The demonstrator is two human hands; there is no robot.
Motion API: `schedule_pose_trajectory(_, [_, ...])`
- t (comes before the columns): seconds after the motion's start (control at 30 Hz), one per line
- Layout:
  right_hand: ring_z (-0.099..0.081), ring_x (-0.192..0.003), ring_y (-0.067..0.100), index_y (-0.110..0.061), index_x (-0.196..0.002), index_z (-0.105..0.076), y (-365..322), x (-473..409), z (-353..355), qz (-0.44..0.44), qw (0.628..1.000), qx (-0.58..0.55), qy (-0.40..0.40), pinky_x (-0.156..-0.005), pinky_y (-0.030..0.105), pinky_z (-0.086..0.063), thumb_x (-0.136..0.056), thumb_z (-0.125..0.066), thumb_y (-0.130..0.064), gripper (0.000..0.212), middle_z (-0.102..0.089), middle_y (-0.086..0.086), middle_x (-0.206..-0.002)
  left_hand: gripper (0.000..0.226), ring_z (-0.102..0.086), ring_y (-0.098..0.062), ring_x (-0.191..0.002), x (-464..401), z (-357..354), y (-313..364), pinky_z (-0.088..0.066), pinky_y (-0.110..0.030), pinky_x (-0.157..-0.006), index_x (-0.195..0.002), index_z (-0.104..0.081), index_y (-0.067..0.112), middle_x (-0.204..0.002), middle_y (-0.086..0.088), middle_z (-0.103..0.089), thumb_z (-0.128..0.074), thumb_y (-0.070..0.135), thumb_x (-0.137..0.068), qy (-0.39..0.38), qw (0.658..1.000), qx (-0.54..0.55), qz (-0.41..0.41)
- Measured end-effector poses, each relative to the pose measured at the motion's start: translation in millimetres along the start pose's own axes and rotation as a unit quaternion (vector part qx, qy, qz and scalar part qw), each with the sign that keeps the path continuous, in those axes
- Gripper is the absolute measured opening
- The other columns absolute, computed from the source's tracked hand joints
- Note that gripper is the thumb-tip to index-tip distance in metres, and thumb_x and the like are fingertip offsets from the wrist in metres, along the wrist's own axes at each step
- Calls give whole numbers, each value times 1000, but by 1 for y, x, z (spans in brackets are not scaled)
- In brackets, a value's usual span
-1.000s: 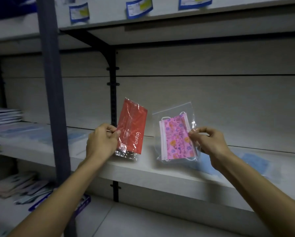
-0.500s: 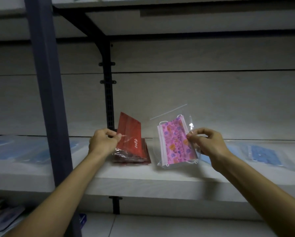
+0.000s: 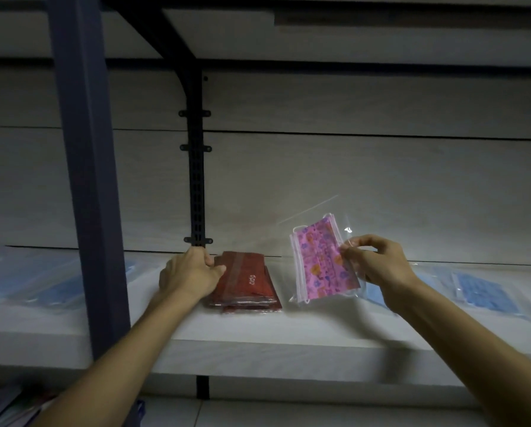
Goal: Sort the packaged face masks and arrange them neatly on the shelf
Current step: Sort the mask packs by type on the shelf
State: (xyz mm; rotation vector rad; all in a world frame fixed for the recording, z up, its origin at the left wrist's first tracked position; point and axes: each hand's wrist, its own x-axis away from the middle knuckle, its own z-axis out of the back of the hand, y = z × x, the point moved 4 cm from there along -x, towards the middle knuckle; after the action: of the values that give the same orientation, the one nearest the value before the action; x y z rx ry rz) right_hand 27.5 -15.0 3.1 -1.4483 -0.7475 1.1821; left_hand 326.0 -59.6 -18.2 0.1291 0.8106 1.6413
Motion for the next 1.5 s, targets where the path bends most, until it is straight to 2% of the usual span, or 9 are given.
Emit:
schedule_pose_trajectory(0.23, [-60, -72, 23, -8, -81, -62, -1, 8, 6, 10, 1000, 1, 15, -76, 41, -54, -89, -67, -7, 9, -65, 8, -73, 20, -61, -23, -98, 17, 13, 5, -51, -34, -81, -98, -62, 22, -99, 0, -67, -64, 39, -88, 52, 996, -15, -76])
schedule_pose_trajectory(0.37, [-60, -75, 27, -9, -79, -62, -6, 21, 10, 19, 1000, -10, 5, -89, 53, -51, -88, -67, -8, 11, -64, 9, -73, 14, -62, -21, -92, 35, 22, 9, -54, -36, -79, -95, -61, 24, -93, 3, -65, -64, 37, -89, 56, 994, -12, -90])
schedule_pose_trajectory(0.6, [-62, -68, 22, -4, -92, -62, -22, 44, 12, 41, 997, -45, -54, -72, 37, -53, -89, -66, -8, 6, -65, 13, -81, 6, -61, -16, -85, 80, 41, 19, -52, -32, -72, -88, -62, 25, -84, 8, -62, -62, 31, -90, 85, 988, -14, -128])
schedule_pose_trajectory(0.73, [-62, -77, 26, -5, -94, -63, -24, 58, 11, 43, 993, -44, -100, -89, 49, -52, -88, -67, -11, 9, -67, 14, -84, 8, -59, -11, -81, 113, 48, 22, -49, -28, -66, -87, -63, 25, -82, 16, -56, -61, 32, -90, 90, 988, -25, -126])
schedule_pose_trajectory(0.87, [-64, -76, 22, -9, -91, -63, -26, 76, 9, 59, 984, -58, -157, -87, 46, -53, -88, -67, -13, 7, -68, 10, -81, 9, -59, -14, -79, 145, 62, 15, -45, -26, -65, -85, -62, 26, -84, 10, -60, -60, 34, -90, 110, 988, -46, -103])
schedule_pose_trajectory(1.1, [-69, -77, 14, -11, -95, -64, -25, 120, -12, 88, 963, -84, -239, -66, 30, -54, -84, -68, -21, 15, -71, 4, -88, 10, -61, -13, -74, 200, 103, -30, -53, -32, -68, -84, -61, 24, -74, 10, -61, -61, 33, -89, 144, 984, -73, -70])
schedule_pose_trajectory(1.2, [-70, -78, 14, -11, -93, -65, -34, 137, -31, 104, 954, -87, -267, -67, 29, -58, -85, -68, -17, 11, -70, 7, -87, 10, -61, -15, -73, 212, 125, -51, -47, -28, -64, -82, -61, 24, -72, 10, -61, -62, 31, -88, 164, 981, -94, -41])
schedule_pose_trajectory(1.33, [-70, -84, 20, -12, -94, -65, -57, 160, -66, 125, 942, -85, -300, -77, 35, -60, -87, -67, -15, 8, -71, 13, -92, 7, -61, -18, -77, 220, 153, -82, -53, -33, -70, -82, -60, 28, -76, 10, -61, -61, 33, -87, 173, 979, -107, -4])
schedule_pose_trajectory(1.5, [-69, -75, 17, -14, -91, -64, -80, 194, -120, 144, 930, -94, -324, -69, 31, -59, -88, -66, -15, 4, -70, 11, -85, 12, -59, -18, -77, 218, 191, -128, -48, -29, -68, -77, -56, 29, -69, 14, -55, -61, 30, -88, 174, 979, -106, 4])
